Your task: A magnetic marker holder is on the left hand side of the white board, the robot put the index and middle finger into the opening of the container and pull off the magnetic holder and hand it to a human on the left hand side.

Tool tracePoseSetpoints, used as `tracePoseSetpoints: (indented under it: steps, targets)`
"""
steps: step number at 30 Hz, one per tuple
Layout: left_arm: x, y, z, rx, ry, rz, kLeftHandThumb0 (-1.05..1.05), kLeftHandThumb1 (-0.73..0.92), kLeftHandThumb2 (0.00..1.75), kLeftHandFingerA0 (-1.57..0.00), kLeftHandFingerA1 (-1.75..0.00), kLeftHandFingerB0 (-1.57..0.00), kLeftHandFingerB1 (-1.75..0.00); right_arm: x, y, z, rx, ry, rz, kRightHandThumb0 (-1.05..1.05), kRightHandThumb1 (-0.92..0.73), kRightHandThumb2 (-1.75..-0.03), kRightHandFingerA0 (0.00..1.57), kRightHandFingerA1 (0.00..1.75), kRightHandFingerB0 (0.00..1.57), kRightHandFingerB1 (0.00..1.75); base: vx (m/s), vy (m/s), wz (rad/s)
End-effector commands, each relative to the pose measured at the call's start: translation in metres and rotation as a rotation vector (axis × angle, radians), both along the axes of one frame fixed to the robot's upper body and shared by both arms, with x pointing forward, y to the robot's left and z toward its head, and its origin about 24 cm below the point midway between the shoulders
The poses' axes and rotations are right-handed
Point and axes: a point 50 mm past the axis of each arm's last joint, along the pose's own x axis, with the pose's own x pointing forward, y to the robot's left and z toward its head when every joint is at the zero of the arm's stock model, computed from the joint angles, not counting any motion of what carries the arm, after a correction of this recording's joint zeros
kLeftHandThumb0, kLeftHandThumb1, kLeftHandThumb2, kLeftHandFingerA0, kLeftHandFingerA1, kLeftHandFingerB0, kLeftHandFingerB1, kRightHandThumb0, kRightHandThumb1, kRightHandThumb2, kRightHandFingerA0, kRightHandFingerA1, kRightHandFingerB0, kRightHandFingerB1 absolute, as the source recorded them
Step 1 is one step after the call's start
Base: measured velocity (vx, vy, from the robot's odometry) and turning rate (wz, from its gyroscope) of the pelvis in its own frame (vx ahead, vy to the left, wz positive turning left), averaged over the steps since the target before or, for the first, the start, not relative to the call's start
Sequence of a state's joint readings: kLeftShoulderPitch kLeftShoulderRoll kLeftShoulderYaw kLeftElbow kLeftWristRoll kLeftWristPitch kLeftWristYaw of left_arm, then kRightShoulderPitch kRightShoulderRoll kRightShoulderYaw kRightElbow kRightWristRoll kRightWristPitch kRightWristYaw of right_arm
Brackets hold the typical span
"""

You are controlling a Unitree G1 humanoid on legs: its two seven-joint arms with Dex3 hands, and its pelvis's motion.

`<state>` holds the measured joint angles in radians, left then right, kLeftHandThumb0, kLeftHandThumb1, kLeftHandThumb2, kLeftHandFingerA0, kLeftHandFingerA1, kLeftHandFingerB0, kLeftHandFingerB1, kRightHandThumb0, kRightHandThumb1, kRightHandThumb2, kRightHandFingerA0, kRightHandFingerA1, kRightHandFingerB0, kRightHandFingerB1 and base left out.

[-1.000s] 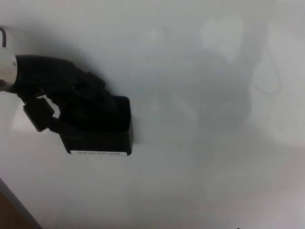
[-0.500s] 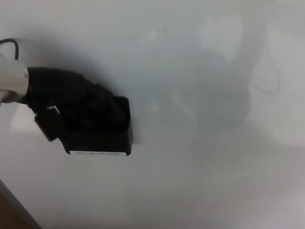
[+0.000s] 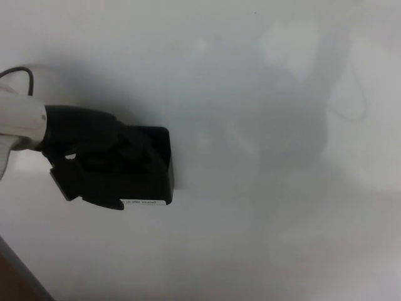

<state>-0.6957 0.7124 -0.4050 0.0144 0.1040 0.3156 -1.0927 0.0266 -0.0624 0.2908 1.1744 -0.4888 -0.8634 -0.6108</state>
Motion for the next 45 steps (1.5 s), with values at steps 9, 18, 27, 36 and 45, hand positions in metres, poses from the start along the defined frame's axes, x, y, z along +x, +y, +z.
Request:
tracePoseSetpoints:
  steps: [9, 18, 27, 36, 45]
  targets:
    - [-0.001, -0.001, -0.012, 0.043, -0.014, 0.015, -0.7, 0.45, 0.76, -0.2, -0.43, -0.13, -0.36, -0.001, -0.006, 0.0, -0.023, 0.002, -0.016, -0.38, -0.64, -0.6, 0.8, 0.56, 0.64, 0.48, 0.0, 0.0, 0.0]
    - [-0.003, -0.005, -0.017, 0.078, -0.058, 0.02, -0.69, 0.45, 0.76, -0.19, -0.43, -0.11, -0.36, 0.0, -0.006, 0.0, -0.019, 0.004, -0.016, -0.37, -0.64, -0.59, 0.79, 0.55, 0.64, 0.47, 0.0, 0.0, 0.0]
    - [-0.003, -0.004, -0.021, 0.097, -0.066, 0.042, -0.68, 0.45, 0.75, -0.21, -0.43, -0.12, -0.36, 0.003, -0.005, 0.002, -0.015, -0.01, -0.011, -0.37, -0.65, -0.59, 0.8, 0.55, 0.65, 0.48, 0.0, 0.0, 0.0]
    - [-0.003, -0.003, -0.028, 0.14, -0.086, 0.037, -0.69, 0.46, 0.76, -0.22, -0.44, -0.12, -0.37, 0.004, -0.004, 0.002, -0.017, -0.012, -0.009, -0.38, -0.65, -0.59, 0.8, 0.55, 0.65, 0.47, 0.0, 0.0, 0.0]
    - [-0.001, -0.002, -0.037, 0.181, -0.094, 0.045, -0.68, 0.46, 0.77, -0.25, -0.45, -0.12, -0.37, 0.007, -0.002, 0.003, -0.011, -0.019, -0.009, -0.36, -0.64, -0.59, 0.8, 0.56, 0.66, 0.48, 0.0, 0.0, 0.0]
